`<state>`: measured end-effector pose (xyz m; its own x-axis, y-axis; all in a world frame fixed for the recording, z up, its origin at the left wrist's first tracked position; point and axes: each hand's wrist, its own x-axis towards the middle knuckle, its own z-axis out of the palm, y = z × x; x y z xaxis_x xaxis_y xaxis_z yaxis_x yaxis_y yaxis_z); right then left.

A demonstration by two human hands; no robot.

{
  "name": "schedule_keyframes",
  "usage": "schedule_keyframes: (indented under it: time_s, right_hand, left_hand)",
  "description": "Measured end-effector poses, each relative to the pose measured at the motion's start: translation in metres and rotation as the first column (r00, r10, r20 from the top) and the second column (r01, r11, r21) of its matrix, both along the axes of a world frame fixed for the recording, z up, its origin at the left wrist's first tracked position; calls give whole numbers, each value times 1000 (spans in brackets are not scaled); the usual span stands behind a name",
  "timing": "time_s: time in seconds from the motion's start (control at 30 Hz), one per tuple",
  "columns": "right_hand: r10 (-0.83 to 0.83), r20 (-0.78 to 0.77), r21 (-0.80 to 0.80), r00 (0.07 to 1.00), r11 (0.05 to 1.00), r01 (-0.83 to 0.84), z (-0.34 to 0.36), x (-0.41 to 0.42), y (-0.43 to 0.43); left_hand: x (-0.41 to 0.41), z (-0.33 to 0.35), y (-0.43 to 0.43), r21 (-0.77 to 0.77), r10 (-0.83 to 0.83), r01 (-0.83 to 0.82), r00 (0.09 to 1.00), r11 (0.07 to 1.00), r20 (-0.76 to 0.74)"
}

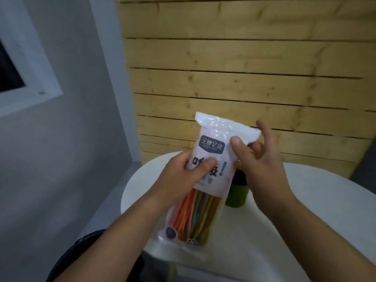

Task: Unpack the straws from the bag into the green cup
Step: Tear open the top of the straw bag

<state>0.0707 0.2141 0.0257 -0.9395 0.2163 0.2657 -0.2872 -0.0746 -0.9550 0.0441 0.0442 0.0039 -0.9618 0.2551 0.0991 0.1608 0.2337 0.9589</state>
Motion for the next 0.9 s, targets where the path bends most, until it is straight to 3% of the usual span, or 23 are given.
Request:
schedule_keyframes:
  time_s: [0.13,0.23,0.33,0.47,0.67,0.9]
  right_hand:
    - [-103,-93,224,990,967,121,28,14,25]
    - [-131,-86,183,988,972,145,29,22,35]
    - [-163,-79,121,984,978,171,22,30,32]
    - [-60,-62,86,996,994,65,1,40,16]
    - [150,-68,104,986,984,-143,-26,52,0]
    - [188,-28,87,982,979,-185,-30,54,-1]
  left_hand:
    - [6,10,10,-28,-60,60,998,998,7]
    - [14,12,17,-27,38,-38,999,999,-8]
    - [27,15,24,-98,277,-291,952,952,-132]
    - [41,15,28,16,405,-410,892,912,-203]
    - [51,1,24,298,294,-265,954,917,-56]
    - [60,-1,17,267,230,-200,970,943,-85]
